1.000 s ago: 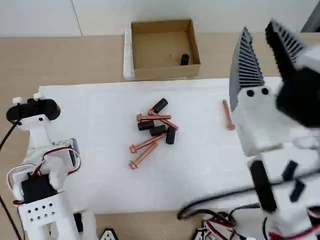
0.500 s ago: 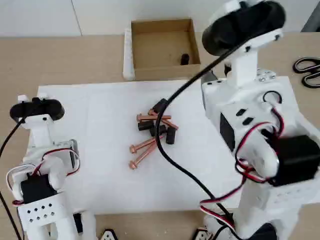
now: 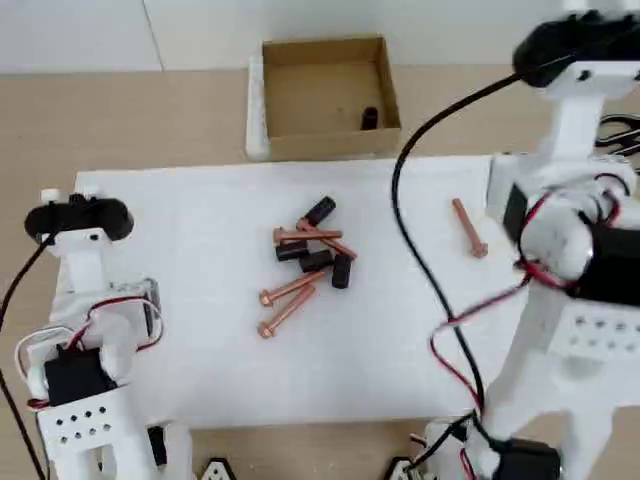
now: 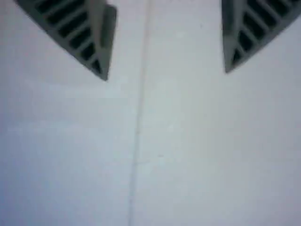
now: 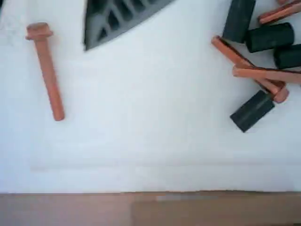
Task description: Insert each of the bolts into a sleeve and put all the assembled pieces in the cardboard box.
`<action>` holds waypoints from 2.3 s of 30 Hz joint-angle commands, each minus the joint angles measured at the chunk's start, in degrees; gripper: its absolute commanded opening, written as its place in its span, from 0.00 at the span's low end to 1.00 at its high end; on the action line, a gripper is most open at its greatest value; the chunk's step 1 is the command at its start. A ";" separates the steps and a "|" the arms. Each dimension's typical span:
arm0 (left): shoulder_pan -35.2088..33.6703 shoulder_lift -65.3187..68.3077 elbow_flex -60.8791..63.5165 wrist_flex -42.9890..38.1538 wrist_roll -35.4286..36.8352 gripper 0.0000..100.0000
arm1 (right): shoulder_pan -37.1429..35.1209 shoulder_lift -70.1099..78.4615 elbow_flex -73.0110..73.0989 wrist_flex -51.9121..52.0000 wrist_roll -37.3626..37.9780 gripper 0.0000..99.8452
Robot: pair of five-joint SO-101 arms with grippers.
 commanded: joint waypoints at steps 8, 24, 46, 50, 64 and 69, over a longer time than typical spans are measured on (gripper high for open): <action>7.12 -0.88 -2.51 -0.79 -0.09 0.15 | -2.95 16.22 3.69 -5.85 0.35 0.12; 7.38 -2.29 -10.68 5.63 0.88 0.15 | -10.51 -39.78 34.37 -4.26 0.53 0.12; 7.30 -40.70 33.80 -15.56 4.04 0.15 | -9.63 -84.00 89.32 -31.25 0.44 0.12; 7.38 -40.70 39.34 -16.62 4.31 0.15 | -9.63 -84.00 95.38 -31.25 0.53 0.12; 7.03 -40.70 39.16 -16.70 4.22 0.15 | -9.71 -83.91 118.59 -34.59 0.44 0.12; 7.03 -40.70 39.16 -16.70 4.22 0.15 | -10.07 -83.91 118.51 -34.59 0.18 0.12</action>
